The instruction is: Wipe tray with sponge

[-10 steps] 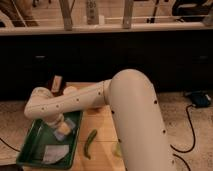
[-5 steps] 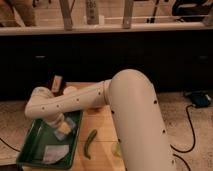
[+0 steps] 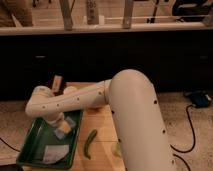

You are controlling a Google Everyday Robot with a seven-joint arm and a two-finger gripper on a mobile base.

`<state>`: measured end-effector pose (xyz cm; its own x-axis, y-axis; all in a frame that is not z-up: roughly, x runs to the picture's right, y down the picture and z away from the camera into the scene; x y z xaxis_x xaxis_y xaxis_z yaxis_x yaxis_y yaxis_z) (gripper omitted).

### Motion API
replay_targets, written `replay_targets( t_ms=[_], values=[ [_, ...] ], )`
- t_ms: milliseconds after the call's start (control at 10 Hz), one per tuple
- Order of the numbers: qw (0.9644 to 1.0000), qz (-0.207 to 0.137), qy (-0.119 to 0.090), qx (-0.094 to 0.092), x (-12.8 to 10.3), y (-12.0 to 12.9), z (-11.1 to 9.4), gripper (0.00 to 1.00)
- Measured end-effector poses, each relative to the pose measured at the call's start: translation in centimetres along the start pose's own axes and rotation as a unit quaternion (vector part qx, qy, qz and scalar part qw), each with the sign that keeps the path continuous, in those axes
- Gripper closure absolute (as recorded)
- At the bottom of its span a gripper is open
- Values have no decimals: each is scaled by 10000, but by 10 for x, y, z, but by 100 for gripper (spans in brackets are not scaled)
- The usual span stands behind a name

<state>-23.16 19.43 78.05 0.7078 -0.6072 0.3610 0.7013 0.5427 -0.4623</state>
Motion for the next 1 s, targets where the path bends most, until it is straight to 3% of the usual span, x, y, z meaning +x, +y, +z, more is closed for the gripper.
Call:
replay_targets(
  t_ms=[300, 500, 700, 1000],
  values=[
    [9999, -75, -61, 56, 16, -19, 5, 98],
    [9997, -198, -121, 66, 14, -30, 13, 98],
    [9984, -508, -200, 122, -4, -48, 19, 98],
    [9926, -1138, -368, 228, -41, -61, 20, 98]
  ],
)
